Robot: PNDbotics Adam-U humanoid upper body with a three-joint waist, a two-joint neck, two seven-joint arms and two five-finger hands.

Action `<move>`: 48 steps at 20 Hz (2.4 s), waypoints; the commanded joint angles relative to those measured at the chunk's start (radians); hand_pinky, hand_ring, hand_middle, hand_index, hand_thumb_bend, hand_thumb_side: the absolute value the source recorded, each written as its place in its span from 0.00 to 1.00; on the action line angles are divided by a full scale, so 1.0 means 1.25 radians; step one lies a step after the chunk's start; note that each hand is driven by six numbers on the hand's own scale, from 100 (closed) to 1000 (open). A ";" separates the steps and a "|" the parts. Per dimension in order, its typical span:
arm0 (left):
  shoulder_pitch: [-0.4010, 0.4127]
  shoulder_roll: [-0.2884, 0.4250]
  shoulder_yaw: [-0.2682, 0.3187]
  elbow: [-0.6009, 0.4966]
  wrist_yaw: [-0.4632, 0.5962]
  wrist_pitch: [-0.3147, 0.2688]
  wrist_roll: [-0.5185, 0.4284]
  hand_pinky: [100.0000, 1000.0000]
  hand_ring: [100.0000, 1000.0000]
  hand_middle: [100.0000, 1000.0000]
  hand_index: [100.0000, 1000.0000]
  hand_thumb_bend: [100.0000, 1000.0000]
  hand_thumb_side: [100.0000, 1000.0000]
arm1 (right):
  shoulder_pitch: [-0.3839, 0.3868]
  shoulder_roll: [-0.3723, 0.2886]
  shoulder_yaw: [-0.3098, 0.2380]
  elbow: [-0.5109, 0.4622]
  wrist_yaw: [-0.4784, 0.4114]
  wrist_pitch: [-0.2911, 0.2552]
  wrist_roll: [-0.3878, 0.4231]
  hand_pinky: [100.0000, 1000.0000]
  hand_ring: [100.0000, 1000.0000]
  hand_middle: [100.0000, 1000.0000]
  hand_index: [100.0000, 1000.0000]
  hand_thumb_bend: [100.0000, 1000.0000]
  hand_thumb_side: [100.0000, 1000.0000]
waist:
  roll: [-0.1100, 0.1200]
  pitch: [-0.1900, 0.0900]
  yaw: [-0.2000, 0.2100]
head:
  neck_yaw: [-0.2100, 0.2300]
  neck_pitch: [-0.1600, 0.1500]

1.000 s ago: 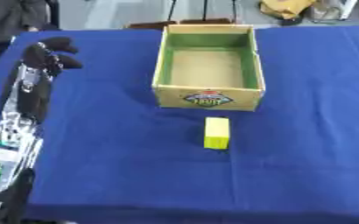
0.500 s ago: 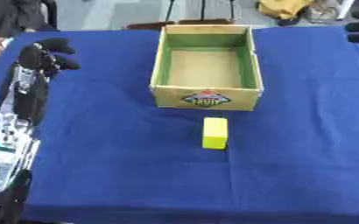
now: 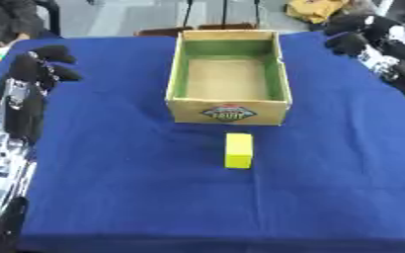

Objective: Pick up objects on the table and place them in the box.

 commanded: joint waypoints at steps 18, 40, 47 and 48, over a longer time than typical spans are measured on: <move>-0.005 0.009 -0.007 -0.007 0.008 0.000 -0.012 0.66 0.50 0.57 0.72 0.82 0.86 | -0.068 0.076 0.082 0.168 0.257 -0.095 0.203 0.82 0.81 0.80 0.91 0.39 0.53 | 0.003 -0.017 0.014 | -0.017 0.009; -0.008 0.007 -0.011 -0.006 0.011 0.001 -0.017 0.66 0.50 0.57 0.72 0.82 0.86 | -0.092 0.131 0.107 0.227 0.314 -0.121 0.217 0.82 0.80 0.80 0.90 0.41 0.44 | 0.002 -0.016 0.027 | -0.027 0.010; -0.007 0.006 -0.011 -0.006 0.011 0.001 -0.018 0.66 0.50 0.57 0.72 0.82 0.86 | -0.090 0.138 0.122 0.216 0.312 -0.125 0.237 0.82 0.80 0.80 0.90 0.41 0.44 | 0.000 -0.017 0.027 | -0.027 0.010; -0.007 0.006 -0.011 -0.006 0.011 0.002 -0.018 0.66 0.50 0.57 0.72 0.82 0.86 | -0.089 0.139 0.124 0.213 0.312 -0.125 0.240 0.82 0.80 0.80 0.90 0.41 0.44 | 0.000 -0.017 0.027 | -0.028 0.010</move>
